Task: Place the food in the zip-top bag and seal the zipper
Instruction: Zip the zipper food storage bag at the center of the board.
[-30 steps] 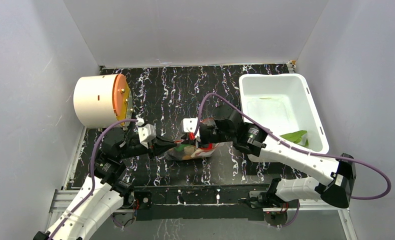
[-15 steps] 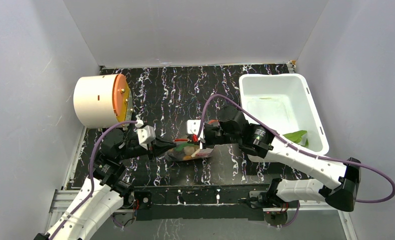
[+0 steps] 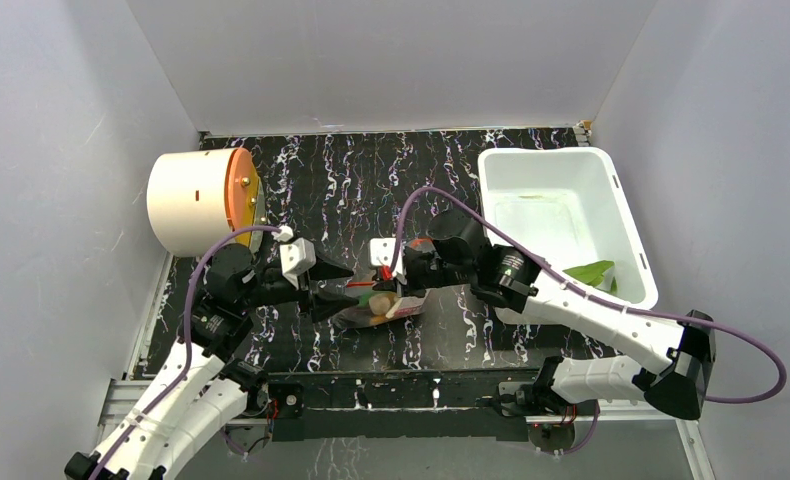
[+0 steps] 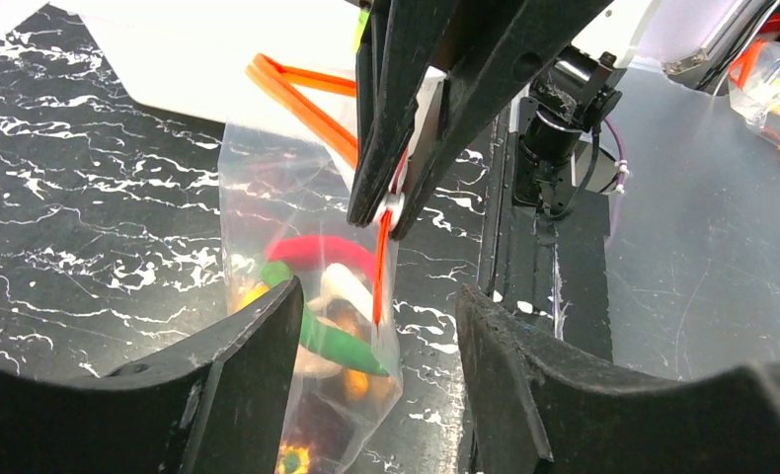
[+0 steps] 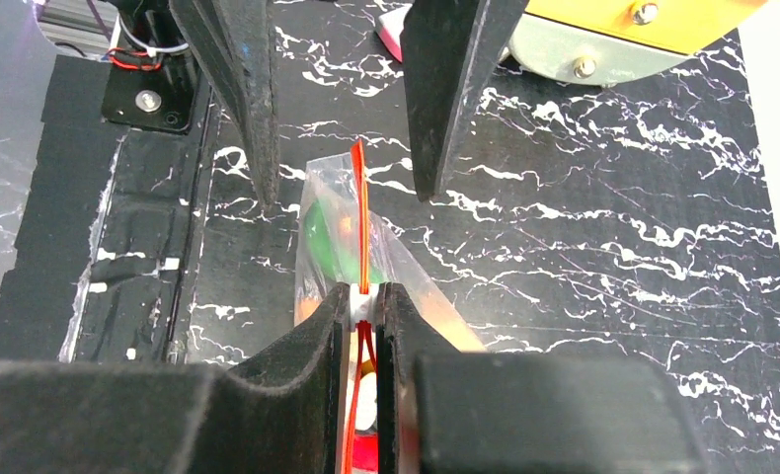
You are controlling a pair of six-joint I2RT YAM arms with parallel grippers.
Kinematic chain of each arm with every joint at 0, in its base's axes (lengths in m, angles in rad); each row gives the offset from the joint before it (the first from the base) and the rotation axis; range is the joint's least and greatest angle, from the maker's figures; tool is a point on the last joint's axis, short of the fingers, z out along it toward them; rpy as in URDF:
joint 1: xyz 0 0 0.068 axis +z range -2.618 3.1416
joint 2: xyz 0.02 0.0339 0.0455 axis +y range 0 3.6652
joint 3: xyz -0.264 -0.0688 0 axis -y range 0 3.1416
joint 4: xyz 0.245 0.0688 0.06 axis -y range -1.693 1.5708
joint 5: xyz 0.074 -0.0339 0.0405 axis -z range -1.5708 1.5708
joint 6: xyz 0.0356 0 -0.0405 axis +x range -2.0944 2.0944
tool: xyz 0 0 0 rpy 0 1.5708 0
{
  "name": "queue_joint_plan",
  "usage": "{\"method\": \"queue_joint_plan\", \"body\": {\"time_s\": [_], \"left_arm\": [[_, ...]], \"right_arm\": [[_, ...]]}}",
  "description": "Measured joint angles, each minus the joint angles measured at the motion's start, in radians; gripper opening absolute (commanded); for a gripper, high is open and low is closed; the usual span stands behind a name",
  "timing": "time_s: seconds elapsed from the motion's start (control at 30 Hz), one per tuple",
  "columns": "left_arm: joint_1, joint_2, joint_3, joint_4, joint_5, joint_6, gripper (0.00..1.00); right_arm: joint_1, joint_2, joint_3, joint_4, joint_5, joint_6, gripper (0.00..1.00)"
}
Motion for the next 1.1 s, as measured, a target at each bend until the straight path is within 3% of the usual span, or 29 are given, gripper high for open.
{"method": "queue_joint_plan", "body": {"time_s": [0.07, 0.13, 0.23, 0.3, 0.33, 1.1], "left_arm": [[0.0, 0.007, 0.0, 0.008, 0.008, -0.005, 0.44], [0.0, 0.024, 0.0, 0.027, 0.023, -0.011, 0.4], [0.0, 0.058, 0.0, 0.044, 0.039, -0.014, 0.24], [0.0, 0.061, 0.0, 0.056, 0.041, -0.018, 0.02], [0.0, 0.06, 0.0, 0.059, 0.041, -0.016, 0.0], [0.0, -0.005, 0.115, -0.18, -0.052, 0.179, 0.0]], "right_arm": [[0.0, 0.013, 0.0, 0.013, -0.019, 0.008, 0.0], [0.0, 0.032, 0.003, 0.026, -0.034, 0.019, 0.0], [0.0, 0.042, 0.005, 0.047, -0.043, 0.031, 0.0], [-0.001, 0.042, 0.005, 0.05, -0.046, 0.034, 0.0], [-0.001, 0.042, 0.005, 0.05, -0.046, 0.034, 0.0], [0.005, -0.026, 0.005, -0.016, 0.07, -0.01, 0.0]]}}
